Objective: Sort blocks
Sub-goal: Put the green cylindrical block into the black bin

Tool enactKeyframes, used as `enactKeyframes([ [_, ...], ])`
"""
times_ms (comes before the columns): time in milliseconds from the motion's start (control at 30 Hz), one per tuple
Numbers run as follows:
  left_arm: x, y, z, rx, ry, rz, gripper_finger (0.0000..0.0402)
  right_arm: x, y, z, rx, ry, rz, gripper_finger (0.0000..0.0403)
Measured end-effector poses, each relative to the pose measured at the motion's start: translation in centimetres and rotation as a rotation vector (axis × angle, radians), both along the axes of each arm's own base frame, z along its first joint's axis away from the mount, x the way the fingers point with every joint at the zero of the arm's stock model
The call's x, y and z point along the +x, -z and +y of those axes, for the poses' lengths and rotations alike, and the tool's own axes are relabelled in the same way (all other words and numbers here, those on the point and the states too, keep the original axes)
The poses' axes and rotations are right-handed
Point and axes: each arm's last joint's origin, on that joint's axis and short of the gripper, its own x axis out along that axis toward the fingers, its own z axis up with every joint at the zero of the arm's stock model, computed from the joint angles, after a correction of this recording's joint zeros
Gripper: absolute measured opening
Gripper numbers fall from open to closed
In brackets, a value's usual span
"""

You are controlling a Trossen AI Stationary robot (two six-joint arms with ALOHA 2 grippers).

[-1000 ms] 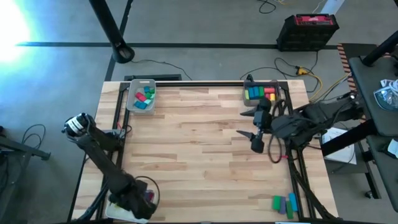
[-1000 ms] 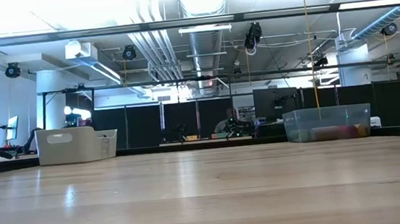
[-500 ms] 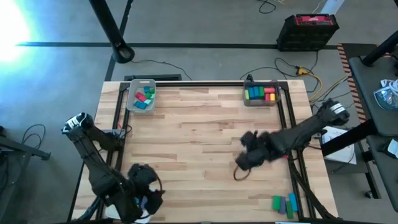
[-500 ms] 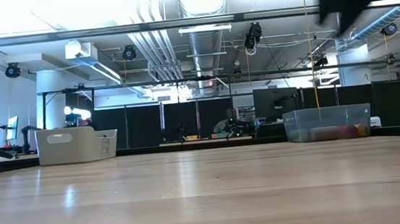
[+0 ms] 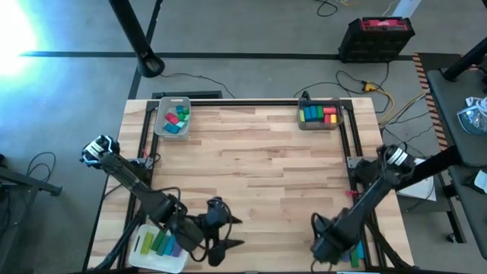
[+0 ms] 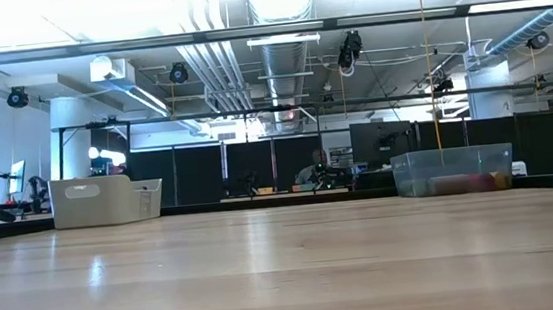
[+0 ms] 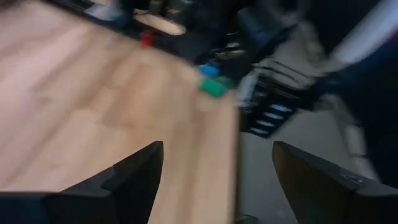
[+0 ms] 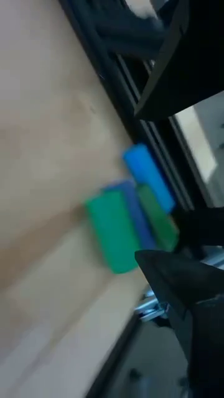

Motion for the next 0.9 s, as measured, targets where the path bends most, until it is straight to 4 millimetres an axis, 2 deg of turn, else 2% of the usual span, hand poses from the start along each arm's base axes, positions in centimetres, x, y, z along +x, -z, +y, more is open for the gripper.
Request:
enactKeyframes([
  [200, 0.1, 0.3, -0.2, -0.040, 0.063, -0.011, 0.0286, -0.1, 2.4, 2.2, 0.070, -0.063, 0.107, 0.0368],
  [433, 0.0, 0.4, -0.3, -0.052, 0.058, -0.005, 0.0286, 0.9, 2.0, 3.1, 0.149, -0.161, 0.072, 0.0371],
  [600, -0.1, 0.5, -0.4, -0.063, 0.059, -0.006, 0.0286, 1.2, 1.9, 3.3, 0.152, -0.142, 0.065, 0.0371],
  [900, -0.1, 0.5, -0.4, -0.058, 0.061, -0.009, 0.0286, 2.0, 5.5, 3.7, 0.157, -0.197, 0.131, 0.0371],
])
